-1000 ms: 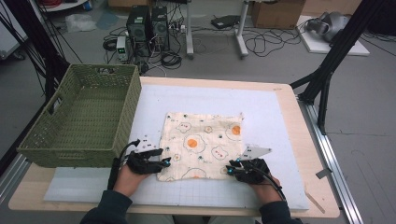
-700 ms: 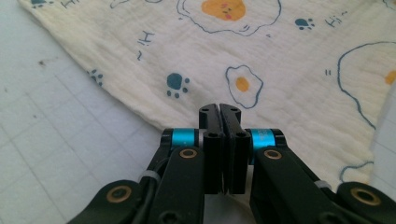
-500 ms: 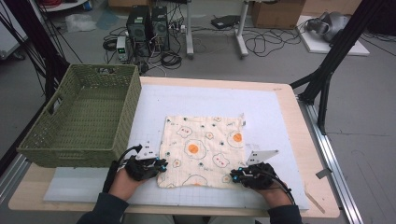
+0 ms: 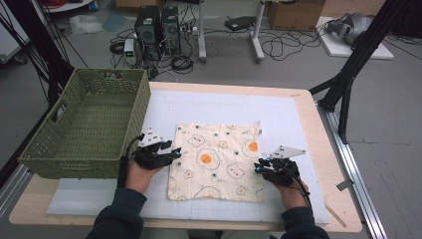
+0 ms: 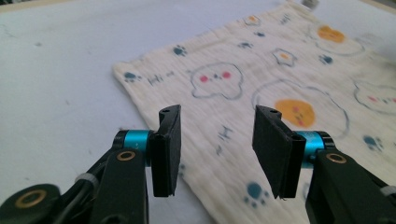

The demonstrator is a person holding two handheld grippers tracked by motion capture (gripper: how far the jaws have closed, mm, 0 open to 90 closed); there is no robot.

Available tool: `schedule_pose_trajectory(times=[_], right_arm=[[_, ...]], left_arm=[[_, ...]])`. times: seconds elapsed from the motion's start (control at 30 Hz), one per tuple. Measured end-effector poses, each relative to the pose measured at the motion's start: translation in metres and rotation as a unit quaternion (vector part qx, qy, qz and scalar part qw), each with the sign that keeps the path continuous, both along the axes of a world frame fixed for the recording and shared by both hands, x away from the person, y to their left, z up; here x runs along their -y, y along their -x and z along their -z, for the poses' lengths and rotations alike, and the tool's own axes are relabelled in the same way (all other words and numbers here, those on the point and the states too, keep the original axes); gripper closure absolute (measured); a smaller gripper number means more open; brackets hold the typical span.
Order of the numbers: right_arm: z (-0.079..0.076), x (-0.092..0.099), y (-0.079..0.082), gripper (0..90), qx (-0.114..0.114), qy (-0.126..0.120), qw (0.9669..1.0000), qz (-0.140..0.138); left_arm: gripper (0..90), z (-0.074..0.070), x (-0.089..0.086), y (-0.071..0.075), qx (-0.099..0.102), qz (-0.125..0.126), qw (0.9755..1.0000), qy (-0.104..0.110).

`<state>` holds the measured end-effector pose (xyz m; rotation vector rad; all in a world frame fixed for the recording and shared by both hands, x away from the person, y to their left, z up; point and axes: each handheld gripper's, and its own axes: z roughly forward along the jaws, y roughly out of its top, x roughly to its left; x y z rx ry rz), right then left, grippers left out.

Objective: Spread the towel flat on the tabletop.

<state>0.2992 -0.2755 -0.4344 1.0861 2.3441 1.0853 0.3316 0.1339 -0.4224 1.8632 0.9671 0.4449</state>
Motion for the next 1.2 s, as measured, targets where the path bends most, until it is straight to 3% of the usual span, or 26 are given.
schedule_pose_trajectory(times=[0.17,0.27,0.3,0.43,0.5,0.57,0.67,0.8,0.83,0.87,0.9,1.0,1.07,1.13,1.2], right_arm=[[0.008,-0.003,-0.007,75.0,-0.019,0.029,0.9993,-0.013],[0.005,-0.001,-0.007,88.2,-0.029,0.043,0.9983,-0.026],[0.005,0.0,-0.008,88.6,-0.032,0.043,0.9981,-0.028],[0.001,0.0,-0.009,88.8,-0.04,0.063,0.996,-0.05],[0.001,0.001,-0.01,88.1,-0.042,0.058,0.9959,-0.056],[0.0,0.004,-0.013,81.7,-0.036,0.046,0.9964,-0.061],[-0.002,0.008,-0.016,75.5,-0.029,0.029,0.9978,-0.051],[-0.003,0.013,-0.018,70.1,-0.019,0.017,0.999,-0.036],[-0.004,0.013,-0.019,69.2,-0.018,0.015,0.9993,-0.031],[-0.004,0.013,-0.02,68.2,-0.017,0.013,0.9994,-0.028],[-0.003,0.012,-0.021,67.9,-0.015,0.013,0.9996,-0.022],[0.0,0.009,-0.024,66.9,-0.012,0.025,0.9996,-0.008],[0.002,0.007,-0.027,64.3,-0.011,0.029,0.9995,0.005],[0.004,0.008,-0.031,60.1,-0.007,0.031,0.9991,0.029],[0.006,0.009,-0.037,57.9,-0.003,0.023,0.9985,0.049]], left_arm=[[53.0,-0.003,0.005,-0.016,0.001,-0.013,0.9999,-0.009],[54.3,-0.004,0.009,-0.03,-0.004,-0.02,0.9996,-0.021],[54.4,-0.002,0.011,-0.034,0.002,-0.026,0.9994,-0.022],[55.9,0.008,0.013,-0.056,-0.016,-0.06,0.997,-0.045],[54.9,0.012,0.014,-0.066,-0.016,-0.071,0.9962,-0.048],[54.3,0.015,0.017,-0.075,-0.023,-0.075,0.9948,-0.065],[55.1,0.021,0.023,-0.086,-0.027,-0.078,0.9932,-0.082],[65.5,0.028,0.03,-0.088,-0.017,-0.078,0.9913,-0.105],[75.4,0.028,0.033,-0.087,-0.011,-0.071,0.9913,-0.11],[85.8,0.028,0.036,-0.086,-0.001,-0.076,0.9886,-0.13],[86.4,0.028,0.037,-0.086,0.002,-0.084,0.9872,-0.136],[86.5,0.028,0.035,-0.087,0.004,-0.121,0.9838,-0.132],[81.7,0.028,0.032,-0.088,0.0,-0.122,0.9854,-0.119],[60.8,0.027,0.028,-0.088,-0.005,-0.118,0.9883,-0.096],[55.6,0.025,0.024,-0.088,-0.012,-0.115,0.9903,-0.077]])
